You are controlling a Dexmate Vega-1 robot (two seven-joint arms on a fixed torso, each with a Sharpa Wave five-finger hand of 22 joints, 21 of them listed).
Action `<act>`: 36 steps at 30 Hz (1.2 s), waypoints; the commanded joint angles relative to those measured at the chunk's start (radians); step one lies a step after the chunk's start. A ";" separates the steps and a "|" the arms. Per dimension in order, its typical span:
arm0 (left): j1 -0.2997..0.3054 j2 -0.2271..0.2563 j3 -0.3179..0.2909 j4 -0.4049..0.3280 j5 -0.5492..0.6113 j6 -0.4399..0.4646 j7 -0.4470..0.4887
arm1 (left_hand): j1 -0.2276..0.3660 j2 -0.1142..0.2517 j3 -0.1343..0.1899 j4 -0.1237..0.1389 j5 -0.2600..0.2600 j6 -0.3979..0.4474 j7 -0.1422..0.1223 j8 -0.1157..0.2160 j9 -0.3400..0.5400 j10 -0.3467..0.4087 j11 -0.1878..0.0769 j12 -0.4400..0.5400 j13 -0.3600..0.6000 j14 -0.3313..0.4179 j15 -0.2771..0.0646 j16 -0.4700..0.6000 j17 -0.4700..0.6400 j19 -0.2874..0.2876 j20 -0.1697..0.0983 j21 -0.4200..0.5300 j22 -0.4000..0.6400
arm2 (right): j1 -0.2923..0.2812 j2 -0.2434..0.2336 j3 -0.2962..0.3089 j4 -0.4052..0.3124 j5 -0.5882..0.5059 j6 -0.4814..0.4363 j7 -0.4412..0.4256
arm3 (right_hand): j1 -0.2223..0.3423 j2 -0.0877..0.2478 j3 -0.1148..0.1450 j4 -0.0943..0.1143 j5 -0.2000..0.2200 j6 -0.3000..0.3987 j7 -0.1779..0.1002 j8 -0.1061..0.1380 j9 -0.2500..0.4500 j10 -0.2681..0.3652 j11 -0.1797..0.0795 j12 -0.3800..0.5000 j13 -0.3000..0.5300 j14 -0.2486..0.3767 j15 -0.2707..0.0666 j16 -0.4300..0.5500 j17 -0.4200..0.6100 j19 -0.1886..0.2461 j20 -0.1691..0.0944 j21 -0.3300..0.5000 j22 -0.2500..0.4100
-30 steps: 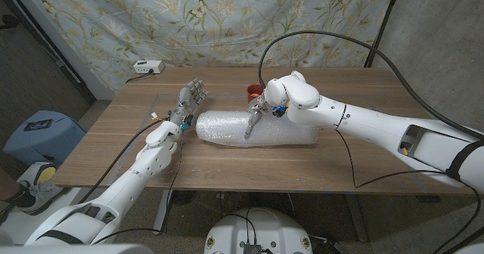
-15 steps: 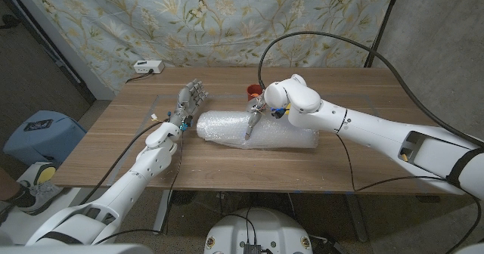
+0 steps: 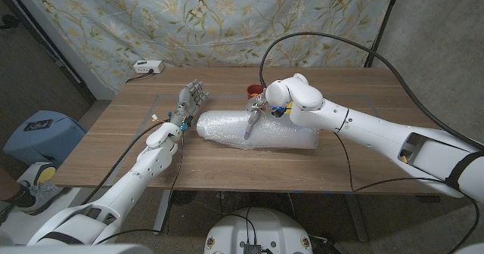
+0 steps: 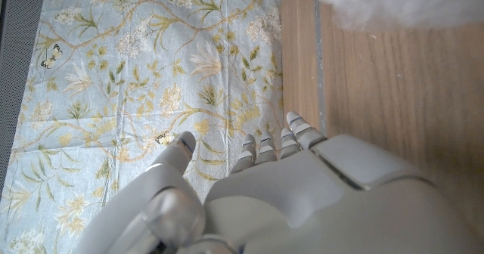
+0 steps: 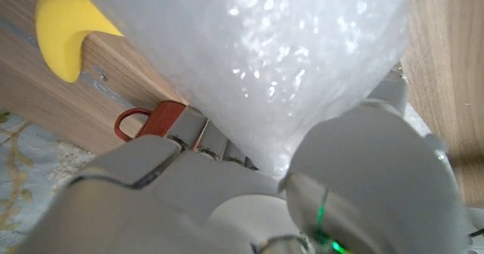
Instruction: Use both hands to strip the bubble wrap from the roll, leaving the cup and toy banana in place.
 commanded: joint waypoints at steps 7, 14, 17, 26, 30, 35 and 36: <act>-0.019 -0.005 0.001 0.022 -0.003 0.008 -0.014 | -0.002 -0.001 0.009 0.001 0.004 0.007 0.003 0.002 0.006 0.008 0.003 0.008 0.003 0.009 0.006 0.005 0.002 0.007 0.006 0.008 0.002 | 0.010 -0.012 0.065 0.009 0.168 0.017 -0.006 | 0.109 0.093 -0.007 0.003 -0.002 0.016 -0.005 -0.002 0.007 0.091 -0.082 0.003 -0.004 0.058 -0.171 -0.020 0.008 0.008 -0.051 0.008 0.006; -0.018 -0.002 -0.001 0.018 -0.006 0.012 -0.017 | -0.002 -0.002 0.010 0.000 0.004 0.007 0.003 0.002 0.006 0.009 0.003 0.007 0.003 0.009 0.005 0.005 0.002 0.007 0.006 0.008 0.002 | 0.020 -0.020 0.066 0.003 0.219 0.012 -0.011 | 0.110 0.097 -0.011 0.007 -0.003 0.018 -0.003 -0.005 0.008 0.089 -0.080 0.002 -0.005 0.062 -0.171 -0.030 0.011 0.006 -0.051 0.009 0.005; -0.014 0.001 -0.002 0.012 -0.006 0.012 -0.017 | -0.002 -0.002 0.010 -0.001 0.004 0.007 0.004 0.002 0.006 0.009 0.001 0.007 0.003 0.009 0.005 0.005 0.001 0.008 0.006 0.008 0.002 | 0.025 -0.025 0.069 -0.002 0.241 0.009 -0.014 | 0.113 0.098 -0.013 0.008 -0.003 0.021 -0.001 -0.006 0.009 0.094 -0.081 0.002 -0.009 0.064 -0.171 -0.034 0.013 0.006 -0.051 0.010 0.005; 0.000 0.009 -0.005 -0.011 -0.011 0.019 -0.011 | 0.000 -0.002 0.010 -0.002 0.004 0.008 0.005 0.001 0.006 0.009 -0.001 0.006 0.003 0.009 0.005 0.004 0.001 0.008 0.007 0.008 0.002 | 0.038 -0.051 0.096 -0.007 0.334 0.006 -0.017 | 0.113 0.105 -0.018 0.013 -0.005 0.026 0.004 -0.010 0.011 0.094 -0.073 0.003 -0.009 0.070 -0.170 -0.045 0.018 0.006 -0.050 0.012 0.005; 0.001 0.010 -0.004 -0.012 -0.010 0.020 -0.015 | 0.000 -0.002 0.010 -0.003 0.004 0.008 0.005 0.000 0.006 0.010 0.000 0.006 0.003 0.010 0.005 0.004 0.001 0.008 0.007 0.008 0.002 | 0.044 -0.063 0.099 -0.012 0.358 -0.003 -0.025 | 0.115 0.108 -0.020 0.015 -0.005 0.027 0.005 -0.012 0.012 0.093 -0.074 0.004 -0.007 0.072 -0.170 -0.049 0.020 0.006 -0.049 0.013 0.005; 0.001 0.013 -0.002 -0.017 -0.008 0.023 -0.014 | 0.001 -0.002 0.010 -0.005 0.004 0.008 0.004 0.000 0.006 0.010 0.000 0.006 0.003 0.010 0.006 0.004 0.001 0.009 0.007 0.008 0.002 | 0.048 -0.074 0.113 -0.004 0.410 -0.001 -0.032 | 0.118 0.110 -0.022 0.015 -0.006 0.026 0.005 -0.014 0.013 0.091 -0.072 0.003 -0.007 0.073 -0.170 -0.054 0.022 0.005 -0.048 0.013 0.005; 0.000 0.014 -0.001 -0.017 -0.007 0.024 -0.014 | 0.001 -0.002 0.010 -0.005 0.004 0.008 0.005 0.000 0.006 0.009 0.002 0.005 0.003 0.010 0.006 0.004 0.001 0.009 0.007 0.008 0.002 | 0.051 -0.077 0.114 -0.002 0.418 0.000 -0.033 | 0.117 0.112 -0.022 0.017 -0.006 0.026 0.005 -0.015 0.013 0.090 -0.072 0.003 -0.008 0.074 -0.169 -0.056 0.023 0.004 -0.048 0.013 0.005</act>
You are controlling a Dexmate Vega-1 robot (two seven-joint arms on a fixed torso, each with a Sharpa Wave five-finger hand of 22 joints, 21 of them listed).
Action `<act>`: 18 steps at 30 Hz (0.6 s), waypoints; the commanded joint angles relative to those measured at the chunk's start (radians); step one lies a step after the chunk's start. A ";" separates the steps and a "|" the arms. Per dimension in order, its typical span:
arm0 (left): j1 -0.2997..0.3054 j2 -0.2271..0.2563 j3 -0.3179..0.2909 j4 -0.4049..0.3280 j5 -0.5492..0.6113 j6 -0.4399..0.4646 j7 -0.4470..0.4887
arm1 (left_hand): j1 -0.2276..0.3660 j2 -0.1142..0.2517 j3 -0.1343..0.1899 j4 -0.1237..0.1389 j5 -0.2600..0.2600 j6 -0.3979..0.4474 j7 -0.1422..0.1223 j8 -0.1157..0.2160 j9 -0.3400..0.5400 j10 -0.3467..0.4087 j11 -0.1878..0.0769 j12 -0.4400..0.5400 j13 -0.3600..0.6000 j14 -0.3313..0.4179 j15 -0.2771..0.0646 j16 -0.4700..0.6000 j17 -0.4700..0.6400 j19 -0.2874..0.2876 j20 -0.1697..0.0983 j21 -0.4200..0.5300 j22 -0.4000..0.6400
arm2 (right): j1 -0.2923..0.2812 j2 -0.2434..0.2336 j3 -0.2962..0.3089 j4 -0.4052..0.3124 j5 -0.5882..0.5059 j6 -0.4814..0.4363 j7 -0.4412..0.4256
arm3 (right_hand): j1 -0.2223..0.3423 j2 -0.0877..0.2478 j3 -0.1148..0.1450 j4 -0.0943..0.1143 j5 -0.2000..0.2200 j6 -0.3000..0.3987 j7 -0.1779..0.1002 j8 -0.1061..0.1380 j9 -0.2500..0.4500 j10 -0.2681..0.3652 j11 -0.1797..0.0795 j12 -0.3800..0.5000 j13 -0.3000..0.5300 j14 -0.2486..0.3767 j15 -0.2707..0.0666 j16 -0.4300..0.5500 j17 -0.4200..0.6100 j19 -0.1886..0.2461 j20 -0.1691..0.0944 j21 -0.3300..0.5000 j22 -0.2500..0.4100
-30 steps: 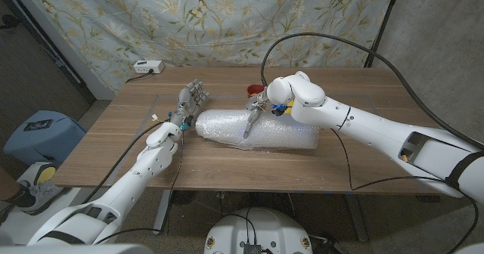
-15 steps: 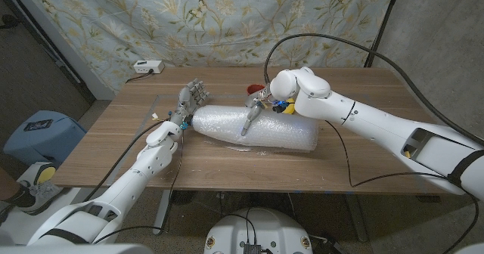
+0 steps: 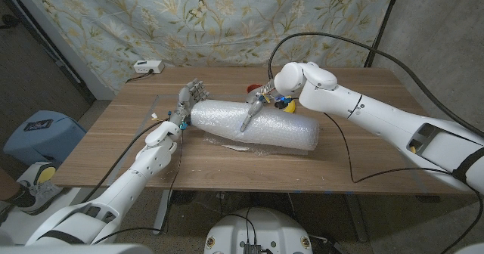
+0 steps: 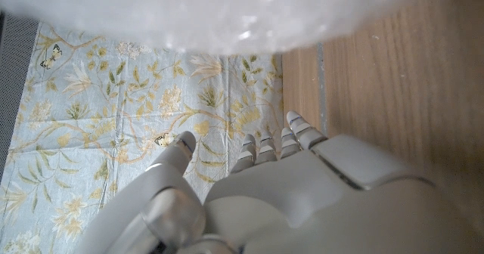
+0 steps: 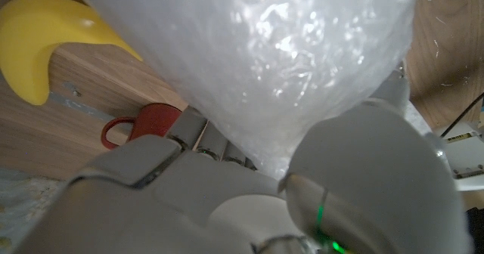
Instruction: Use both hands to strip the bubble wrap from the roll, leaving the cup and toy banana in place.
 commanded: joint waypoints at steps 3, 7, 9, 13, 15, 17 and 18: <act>0.000 0.007 0.003 -0.012 0.001 0.009 -0.001 | 0.002 -0.001 0.005 -0.002 0.005 0.008 0.005 -0.001 0.006 0.007 0.006 0.002 0.004 0.006 0.003 0.004 0.001 0.004 0.002 0.008 0.002 | 0.018 -0.037 0.022 -0.005 0.108 -0.015 -0.026 | 0.111 0.120 -0.008 0.002 -0.003 0.006 0.003 -0.005 0.004 0.075 -0.063 0.004 0.005 0.042 -0.154 -0.010 0.008 0.003 -0.047 0.008 0.005; -0.004 0.006 0.005 -0.010 -0.001 0.016 -0.003 | 0.003 -0.002 0.005 -0.003 0.004 0.009 0.004 -0.001 0.006 0.008 0.004 0.002 0.004 0.007 0.002 0.004 0.001 0.005 0.001 0.008 0.002 | 0.022 -0.045 0.027 -0.006 0.132 -0.020 -0.034 | 0.114 0.120 -0.011 0.002 -0.003 0.006 0.004 -0.008 0.005 0.075 -0.064 0.004 0.004 0.043 -0.155 -0.014 0.010 0.001 -0.047 0.008 0.005; -0.008 0.004 0.006 -0.005 -0.002 0.016 -0.008 | 0.003 -0.002 0.004 -0.004 0.004 0.010 0.005 -0.001 0.006 0.008 0.004 0.002 0.004 0.006 0.002 0.004 0.001 0.005 0.001 0.008 0.002 | 0.024 -0.048 0.031 -0.003 0.148 -0.022 -0.036 | 0.115 0.121 -0.012 0.003 -0.003 0.011 0.006 -0.007 0.005 0.081 -0.062 0.006 0.004 0.046 -0.154 -0.015 0.012 0.002 -0.047 0.009 0.005; -0.015 0.001 0.009 0.003 -0.002 0.019 -0.014 | 0.004 -0.003 0.004 -0.005 0.004 0.009 0.004 -0.001 0.006 0.007 0.004 0.001 0.004 0.007 0.002 0.004 0.001 0.005 0.001 0.008 0.002 | 0.022 -0.059 0.046 -0.006 0.180 -0.029 -0.052 | 0.116 0.124 -0.014 0.005 -0.004 0.016 0.003 -0.008 0.006 0.086 -0.061 0.009 0.005 0.051 -0.153 -0.018 0.016 0.004 -0.046 0.011 0.005; -0.018 -0.001 0.010 0.008 -0.002 0.020 -0.017 | 0.004 -0.003 0.004 -0.005 0.004 0.008 0.004 -0.002 0.006 0.008 0.003 0.001 0.004 0.007 0.001 0.004 0.001 0.005 0.001 0.008 0.002 | 0.022 -0.064 0.053 -0.007 0.197 -0.033 -0.057 | 0.116 0.124 -0.015 0.005 -0.004 0.018 0.006 -0.008 0.007 0.086 -0.062 0.010 0.006 0.054 -0.154 -0.018 0.018 0.005 -0.046 0.012 0.005; -0.022 -0.002 0.011 0.013 -0.002 0.019 -0.022 | 0.004 -0.003 0.003 -0.005 0.004 0.009 0.004 -0.002 0.006 0.008 0.005 0.001 0.004 0.007 0.001 0.004 0.001 0.005 0.001 0.008 0.002 | 0.019 -0.069 0.063 -0.006 0.219 -0.034 -0.063 | 0.117 0.125 -0.017 0.005 -0.004 0.021 0.006 -0.009 0.007 0.089 -0.060 0.011 0.005 0.057 -0.153 -0.019 0.020 0.006 -0.046 0.013 0.005; -0.024 -0.004 0.011 0.017 -0.002 0.017 -0.025 | 0.004 -0.003 0.003 -0.006 0.004 0.008 0.004 -0.002 0.006 0.008 0.005 0.001 0.004 0.007 0.001 0.004 0.001 0.005 0.000 0.008 0.002 | 0.018 -0.071 0.069 -0.005 0.233 -0.034 -0.065 | 0.117 0.125 -0.018 0.006 -0.005 0.020 0.006 -0.009 0.007 0.089 -0.060 0.010 0.004 0.057 -0.153 -0.020 0.020 0.006 -0.046 0.013 0.005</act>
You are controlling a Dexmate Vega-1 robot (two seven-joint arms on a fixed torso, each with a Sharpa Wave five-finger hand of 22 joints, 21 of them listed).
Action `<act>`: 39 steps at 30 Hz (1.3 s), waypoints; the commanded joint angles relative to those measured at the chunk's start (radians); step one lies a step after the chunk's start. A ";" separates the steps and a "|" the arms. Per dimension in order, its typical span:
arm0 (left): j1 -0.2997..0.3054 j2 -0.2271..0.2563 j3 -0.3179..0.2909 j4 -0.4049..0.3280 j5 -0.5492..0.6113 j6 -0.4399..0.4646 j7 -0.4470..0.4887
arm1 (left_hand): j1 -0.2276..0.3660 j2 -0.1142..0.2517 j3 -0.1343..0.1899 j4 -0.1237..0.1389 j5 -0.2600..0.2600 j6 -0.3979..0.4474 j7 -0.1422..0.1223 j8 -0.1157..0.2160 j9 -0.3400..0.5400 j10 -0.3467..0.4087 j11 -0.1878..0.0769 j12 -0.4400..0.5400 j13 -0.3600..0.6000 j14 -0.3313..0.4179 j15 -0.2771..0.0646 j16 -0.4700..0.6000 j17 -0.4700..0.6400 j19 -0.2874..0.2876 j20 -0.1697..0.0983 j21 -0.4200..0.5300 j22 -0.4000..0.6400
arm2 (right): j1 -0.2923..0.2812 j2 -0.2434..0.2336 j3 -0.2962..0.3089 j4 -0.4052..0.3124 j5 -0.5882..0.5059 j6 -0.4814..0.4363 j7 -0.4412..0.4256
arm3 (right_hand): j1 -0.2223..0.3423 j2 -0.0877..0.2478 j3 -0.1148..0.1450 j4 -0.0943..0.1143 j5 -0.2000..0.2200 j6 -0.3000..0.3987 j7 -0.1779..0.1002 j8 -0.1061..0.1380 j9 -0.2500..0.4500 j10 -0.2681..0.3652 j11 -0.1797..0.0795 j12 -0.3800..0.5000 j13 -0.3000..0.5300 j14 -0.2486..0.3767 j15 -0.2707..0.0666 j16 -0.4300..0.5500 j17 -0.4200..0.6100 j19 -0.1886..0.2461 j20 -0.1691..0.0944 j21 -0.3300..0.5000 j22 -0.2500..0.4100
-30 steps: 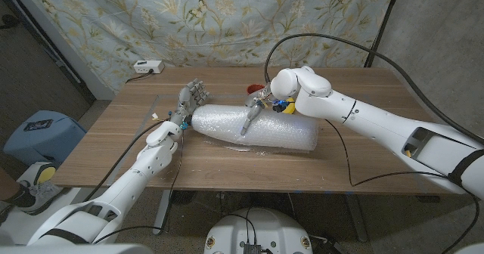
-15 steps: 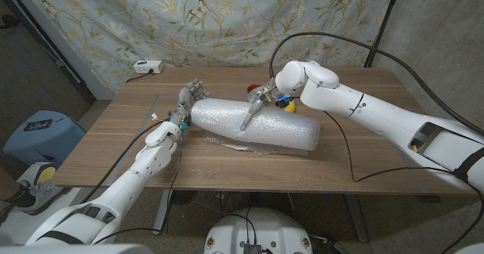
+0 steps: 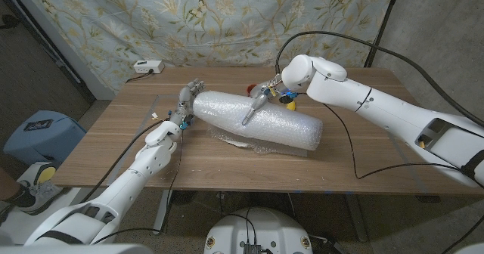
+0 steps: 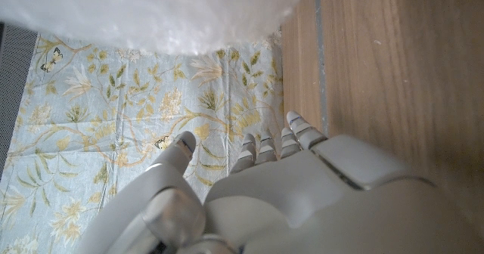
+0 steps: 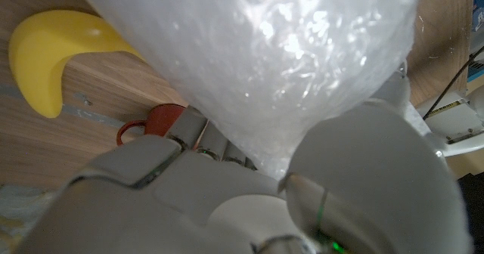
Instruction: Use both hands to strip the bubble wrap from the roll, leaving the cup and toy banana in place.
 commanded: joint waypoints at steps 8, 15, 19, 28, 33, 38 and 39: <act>-0.020 -0.004 0.011 0.020 0.000 0.008 -0.035 | 0.004 -0.009 0.000 -0.010 0.004 0.003 -0.004 -0.003 0.004 0.006 0.004 -0.001 0.004 0.007 0.000 0.003 0.000 0.005 0.000 0.008 0.002 | -0.015 -0.050 0.067 -0.014 0.162 -0.026 -0.072 | 0.115 0.131 -0.016 0.004 -0.002 0.018 0.003 -0.004 0.004 0.079 -0.064 0.007 0.006 0.055 -0.148 -0.008 0.013 0.008 -0.044 0.010 0.005; -0.017 -0.001 0.012 0.009 0.000 0.015 -0.031 | 0.005 -0.014 -0.003 -0.014 0.005 0.002 -0.003 -0.004 0.004 0.007 0.004 -0.001 0.004 0.007 0.000 0.003 0.000 0.004 0.004 0.007 0.002 | -0.020 -0.066 0.084 -0.022 0.209 -0.028 -0.099 | 0.117 0.136 -0.020 0.006 -0.003 0.021 0.005 -0.008 0.006 0.085 -0.062 0.009 0.004 0.060 -0.150 -0.014 0.020 0.013 -0.043 0.014 0.005; -0.015 -0.003 0.013 0.007 -0.001 0.016 -0.032 | 0.005 -0.015 -0.003 -0.016 0.005 0.003 -0.003 -0.003 0.004 0.010 0.004 0.000 0.004 0.007 0.001 0.003 0.000 0.005 0.004 0.008 0.002 | -0.022 -0.073 0.091 -0.024 0.230 -0.027 -0.116 | 0.120 0.137 -0.023 0.006 -0.004 0.023 0.005 -0.011 0.007 0.089 -0.062 0.011 0.006 0.064 -0.150 -0.017 0.024 0.014 -0.043 0.016 0.005; -0.008 -0.002 0.015 0.000 0.000 0.013 -0.030 | 0.007 -0.017 -0.006 -0.021 0.006 0.006 -0.003 -0.003 0.004 0.011 0.004 -0.001 0.004 0.007 0.002 0.003 0.000 0.004 0.004 0.007 0.002 | -0.039 -0.085 0.125 -0.024 0.295 -0.028 -0.163 | 0.124 0.143 -0.027 0.008 -0.006 0.034 0.009 -0.012 0.009 0.099 -0.062 0.016 0.005 0.079 -0.150 -0.020 0.034 0.021 -0.041 0.022 0.005; -0.006 -0.002 0.018 -0.004 0.001 0.014 -0.034 | 0.009 -0.022 -0.007 -0.027 0.007 0.007 -0.006 -0.003 0.003 0.012 0.003 -0.001 0.004 0.007 -0.001 0.003 0.000 0.003 0.002 0.006 0.001 | -0.051 -0.098 0.139 -0.033 0.316 -0.034 -0.194 | 0.127 0.146 -0.029 0.008 -0.007 0.038 0.012 -0.014 0.010 0.104 -0.061 0.017 0.004 0.087 -0.150 -0.021 0.039 0.024 -0.039 0.024 0.005; 0.000 -0.008 0.016 -0.024 -0.025 0.029 -0.058 | 0.055 -0.036 0.007 -0.087 0.023 0.020 0.000 0.003 0.002 0.035 0.001 0.003 0.002 0.039 -0.007 0.011 0.001 0.042 0.001 0.015 -0.001 | -0.064 -0.114 0.148 -0.061 0.320 -0.040 -0.229 | 0.133 0.146 -0.031 0.006 -0.008 0.040 0.010 -0.016 0.012 0.103 -0.061 0.019 0.007 0.090 -0.150 -0.023 0.044 0.026 -0.038 0.027 0.005; 0.000 -0.007 0.018 -0.030 -0.022 0.029 -0.057 | 0.064 -0.038 0.009 -0.097 0.025 0.021 0.002 0.004 0.002 0.040 0.004 0.004 0.002 0.044 -0.008 0.012 0.001 0.047 0.000 0.016 -0.001 | -0.066 -0.117 0.151 -0.064 0.323 -0.039 -0.235 | 0.134 0.145 -0.032 0.006 -0.009 0.039 0.011 -0.017 0.012 0.102 -0.061 0.020 0.008 0.090 -0.150 -0.024 0.045 0.025 -0.039 0.026 0.005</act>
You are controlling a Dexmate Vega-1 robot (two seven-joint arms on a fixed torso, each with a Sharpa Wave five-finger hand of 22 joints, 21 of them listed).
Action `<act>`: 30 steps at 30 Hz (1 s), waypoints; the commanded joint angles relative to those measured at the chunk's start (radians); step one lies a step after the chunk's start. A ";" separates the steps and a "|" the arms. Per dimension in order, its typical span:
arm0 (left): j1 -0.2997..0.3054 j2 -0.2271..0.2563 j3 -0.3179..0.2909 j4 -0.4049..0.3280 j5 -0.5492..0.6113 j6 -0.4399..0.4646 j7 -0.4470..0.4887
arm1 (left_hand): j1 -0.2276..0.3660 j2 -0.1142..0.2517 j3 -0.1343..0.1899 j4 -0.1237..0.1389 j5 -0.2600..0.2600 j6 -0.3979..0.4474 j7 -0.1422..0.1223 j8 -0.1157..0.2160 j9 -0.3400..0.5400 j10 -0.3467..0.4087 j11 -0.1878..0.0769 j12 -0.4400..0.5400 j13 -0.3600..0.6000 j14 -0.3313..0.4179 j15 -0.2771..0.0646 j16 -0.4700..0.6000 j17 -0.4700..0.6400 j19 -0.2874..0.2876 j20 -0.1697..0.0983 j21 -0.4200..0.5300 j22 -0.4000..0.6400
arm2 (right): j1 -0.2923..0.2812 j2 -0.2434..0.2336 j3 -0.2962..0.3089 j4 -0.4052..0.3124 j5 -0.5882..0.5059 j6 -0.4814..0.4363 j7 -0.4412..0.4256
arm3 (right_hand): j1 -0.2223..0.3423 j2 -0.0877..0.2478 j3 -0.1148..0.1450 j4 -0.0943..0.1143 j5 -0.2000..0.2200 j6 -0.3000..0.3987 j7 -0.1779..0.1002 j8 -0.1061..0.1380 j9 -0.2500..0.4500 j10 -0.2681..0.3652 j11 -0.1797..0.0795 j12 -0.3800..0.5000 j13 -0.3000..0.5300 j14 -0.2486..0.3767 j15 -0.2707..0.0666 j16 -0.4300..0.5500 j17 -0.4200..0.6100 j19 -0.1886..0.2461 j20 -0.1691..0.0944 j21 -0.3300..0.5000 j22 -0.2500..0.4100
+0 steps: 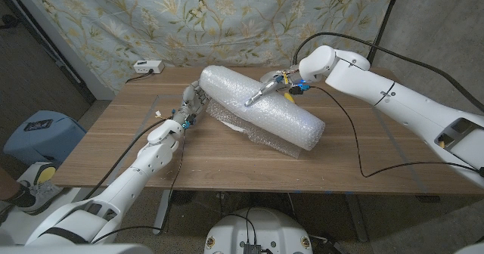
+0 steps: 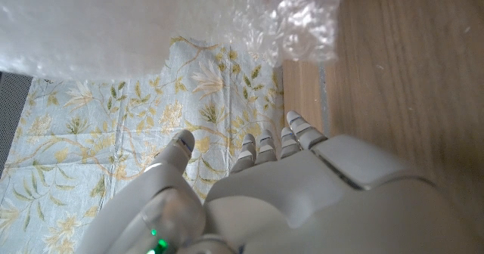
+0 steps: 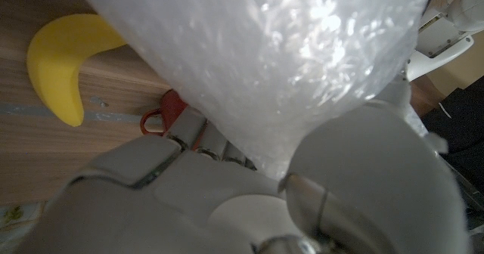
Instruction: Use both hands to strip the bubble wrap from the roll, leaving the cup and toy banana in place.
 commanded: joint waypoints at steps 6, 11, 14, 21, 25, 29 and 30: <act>0.007 0.001 0.015 -0.052 -0.019 0.028 -0.037 | 0.058 -0.009 0.016 -0.060 0.015 0.012 0.005 0.004 0.001 0.021 0.005 0.004 0.002 0.027 0.000 0.008 0.002 0.030 0.003 0.008 0.001 | -0.047 -0.046 0.057 -0.050 0.067 -0.003 -0.102 | 0.144 0.139 -0.011 -0.002 -0.003 0.010 -0.002 -0.007 0.004 0.073 -0.066 0.007 0.009 0.058 -0.145 -0.004 0.013 0.007 -0.035 0.009 0.005; 0.002 -0.010 0.021 -0.048 -0.029 0.036 -0.049 | 0.073 -0.015 0.018 -0.077 0.018 0.007 0.006 0.003 0.001 0.023 0.005 0.003 0.002 0.028 0.002 0.006 0.002 0.030 0.005 0.005 0.001 | -0.065 -0.061 0.079 -0.069 0.088 -0.007 -0.130 | 0.148 0.140 -0.013 -0.003 -0.004 0.011 -0.002 -0.009 0.005 0.075 -0.069 0.008 0.008 0.061 -0.146 -0.008 0.017 0.007 -0.035 0.010 0.005; -0.002 -0.016 0.025 -0.043 -0.034 0.040 -0.059 | 0.079 -0.016 0.019 -0.084 0.018 0.007 0.006 0.003 0.001 0.024 0.006 0.003 0.002 0.029 0.003 0.005 0.002 0.029 0.007 0.004 0.001 | -0.074 -0.069 0.090 -0.077 0.099 -0.007 -0.145 | 0.148 0.143 -0.014 -0.001 -0.005 0.014 -0.002 -0.010 0.006 0.078 -0.067 0.009 0.008 0.064 -0.145 -0.009 0.019 0.009 -0.035 0.011 0.005; -0.013 -0.022 0.029 -0.032 -0.038 0.046 -0.075 | 0.086 -0.018 0.019 -0.091 0.019 0.005 0.004 0.002 0.001 0.025 0.006 0.002 0.002 0.028 0.004 0.004 0.002 0.028 0.007 0.003 0.001 | -0.090 -0.077 0.106 -0.092 0.119 -0.010 -0.178 | 0.152 0.143 -0.018 -0.001 -0.007 0.018 -0.003 -0.011 0.008 0.078 -0.067 0.012 0.013 0.069 -0.146 -0.012 0.026 0.007 -0.035 0.012 0.005; -0.015 -0.023 0.030 -0.031 -0.041 0.049 -0.083 | 0.088 -0.019 0.018 -0.093 0.018 0.005 0.004 0.002 0.001 0.025 0.006 0.002 0.002 0.028 0.004 0.004 0.002 0.028 0.007 0.002 0.002 | -0.100 -0.076 0.114 -0.095 0.130 -0.012 -0.199 | 0.153 0.146 -0.019 -0.001 -0.007 0.020 0.000 -0.012 0.009 0.081 -0.067 0.013 0.012 0.070 -0.147 -0.014 0.028 0.008 -0.034 0.014 0.006; -0.011 -0.022 0.027 -0.048 -0.065 0.081 -0.090 | 0.091 -0.020 0.018 -0.095 0.018 0.005 0.004 0.001 0.001 0.025 0.004 0.002 0.002 0.029 0.003 0.004 0.002 0.027 0.010 0.001 0.002 | -0.113 -0.074 0.127 -0.097 0.144 -0.012 -0.226 | 0.155 0.146 -0.022 0.000 -0.008 0.021 0.000 -0.014 0.011 0.082 -0.068 0.014 0.013 0.072 -0.146 -0.017 0.033 0.008 -0.034 0.015 0.006; -0.008 -0.019 0.027 -0.058 -0.068 0.091 -0.086 | 0.093 -0.020 0.018 -0.097 0.018 0.004 0.005 0.001 0.001 0.025 0.003 0.002 0.002 0.030 0.004 0.004 0.002 0.028 0.015 0.001 0.002 | -0.116 -0.073 0.132 -0.098 0.149 -0.014 -0.234 | 0.155 0.146 -0.022 0.000 -0.008 0.022 0.000 -0.014 0.011 0.082 -0.066 0.014 0.013 0.073 -0.146 -0.017 0.034 0.009 -0.034 0.016 0.006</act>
